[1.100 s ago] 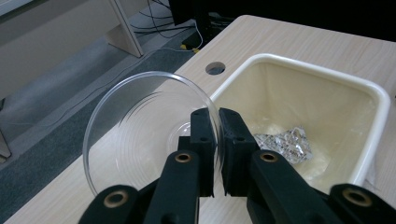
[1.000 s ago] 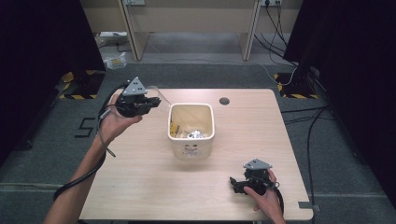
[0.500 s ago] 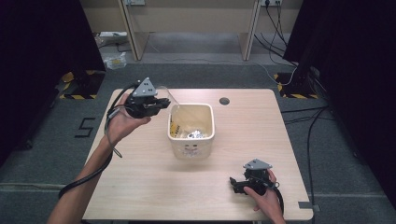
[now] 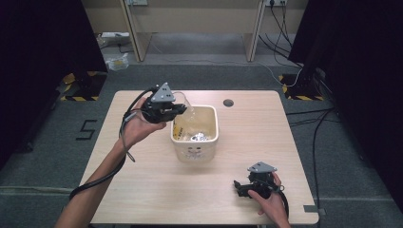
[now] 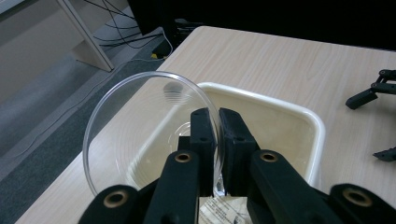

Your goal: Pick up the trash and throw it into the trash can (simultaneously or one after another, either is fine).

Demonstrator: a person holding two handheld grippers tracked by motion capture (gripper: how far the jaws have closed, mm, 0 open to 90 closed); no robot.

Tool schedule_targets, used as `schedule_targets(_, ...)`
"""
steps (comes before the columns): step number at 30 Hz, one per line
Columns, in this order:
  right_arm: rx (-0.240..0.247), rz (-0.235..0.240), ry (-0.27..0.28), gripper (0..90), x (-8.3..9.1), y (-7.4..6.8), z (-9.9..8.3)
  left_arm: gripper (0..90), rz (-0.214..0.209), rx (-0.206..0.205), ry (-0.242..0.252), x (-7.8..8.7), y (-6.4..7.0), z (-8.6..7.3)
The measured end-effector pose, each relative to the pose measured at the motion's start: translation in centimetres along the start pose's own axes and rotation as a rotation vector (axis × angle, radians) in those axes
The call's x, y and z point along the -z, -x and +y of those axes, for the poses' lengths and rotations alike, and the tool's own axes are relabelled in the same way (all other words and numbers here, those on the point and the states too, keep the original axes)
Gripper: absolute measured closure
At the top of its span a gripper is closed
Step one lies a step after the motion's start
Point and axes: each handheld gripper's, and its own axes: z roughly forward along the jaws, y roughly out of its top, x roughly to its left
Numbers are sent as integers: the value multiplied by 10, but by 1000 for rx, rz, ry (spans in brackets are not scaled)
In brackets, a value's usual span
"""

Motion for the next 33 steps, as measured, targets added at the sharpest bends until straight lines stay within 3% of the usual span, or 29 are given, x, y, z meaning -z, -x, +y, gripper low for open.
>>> schedule_targets(18,4,-1,1,6,0,0,0,842,-49,-22,-34,-28,16,2)
schedule_targets(33,2,-1,3,6,0,0,0,835,-94,-20,-96,-53,26,-9)
